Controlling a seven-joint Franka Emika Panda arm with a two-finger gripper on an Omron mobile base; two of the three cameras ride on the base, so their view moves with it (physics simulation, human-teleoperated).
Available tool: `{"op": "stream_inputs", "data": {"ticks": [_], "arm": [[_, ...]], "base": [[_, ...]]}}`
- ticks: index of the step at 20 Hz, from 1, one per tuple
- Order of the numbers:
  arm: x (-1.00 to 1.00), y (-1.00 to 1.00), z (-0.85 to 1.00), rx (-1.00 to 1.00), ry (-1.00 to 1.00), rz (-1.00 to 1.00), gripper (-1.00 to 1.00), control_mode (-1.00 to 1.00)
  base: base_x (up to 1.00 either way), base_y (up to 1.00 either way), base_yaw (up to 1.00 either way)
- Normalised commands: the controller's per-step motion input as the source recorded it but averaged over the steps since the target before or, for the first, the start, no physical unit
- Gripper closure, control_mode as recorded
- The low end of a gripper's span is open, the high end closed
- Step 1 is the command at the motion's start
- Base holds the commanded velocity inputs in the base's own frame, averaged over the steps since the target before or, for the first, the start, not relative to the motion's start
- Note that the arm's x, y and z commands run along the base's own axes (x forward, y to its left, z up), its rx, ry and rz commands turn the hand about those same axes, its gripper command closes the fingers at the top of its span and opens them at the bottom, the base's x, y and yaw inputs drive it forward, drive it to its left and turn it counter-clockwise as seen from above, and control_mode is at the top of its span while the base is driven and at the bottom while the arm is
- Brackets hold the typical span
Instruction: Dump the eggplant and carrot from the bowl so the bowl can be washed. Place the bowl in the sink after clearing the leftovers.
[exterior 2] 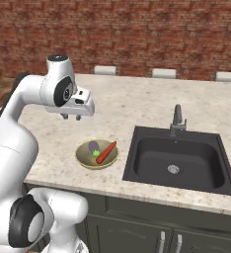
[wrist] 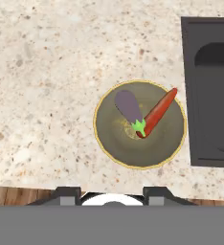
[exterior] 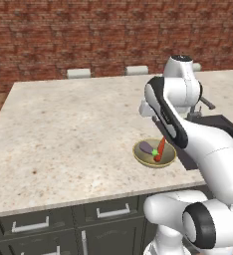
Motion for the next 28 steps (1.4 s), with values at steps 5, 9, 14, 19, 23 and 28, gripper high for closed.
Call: {"op": "stream_inputs", "data": {"ticks": [5, 9, 14, 19, 23, 28], "arm": [[-0.18, -0.44, -0.22, 0.03, 0.05, -0.11, -1.0, -1.0], [-0.12, -1.0, -0.62, 0.12, 0.28, -0.42, -1.0, -1.0], [0.08, -0.57, -1.0, 0.19, 0.19, -0.47, -1.0, -1.0], [0.19, -0.01, -1.0, 0.13, 0.07, -0.33, -1.0, -1.0], [0.39, 0.0, -0.7, 0.08, 0.0, -0.18, -1.0, -1.0], [0.33, 0.0, -0.65, 0.01, 0.0, -0.09, -1.0, -1.0]], "base": [[0.0, 0.0, 0.0], [0.0, 0.0, 0.0], [0.0, 0.0, 0.0], [0.0, 0.0, 0.0], [0.0, 0.0, 0.0], [0.0, 0.0, 0.0]]}}
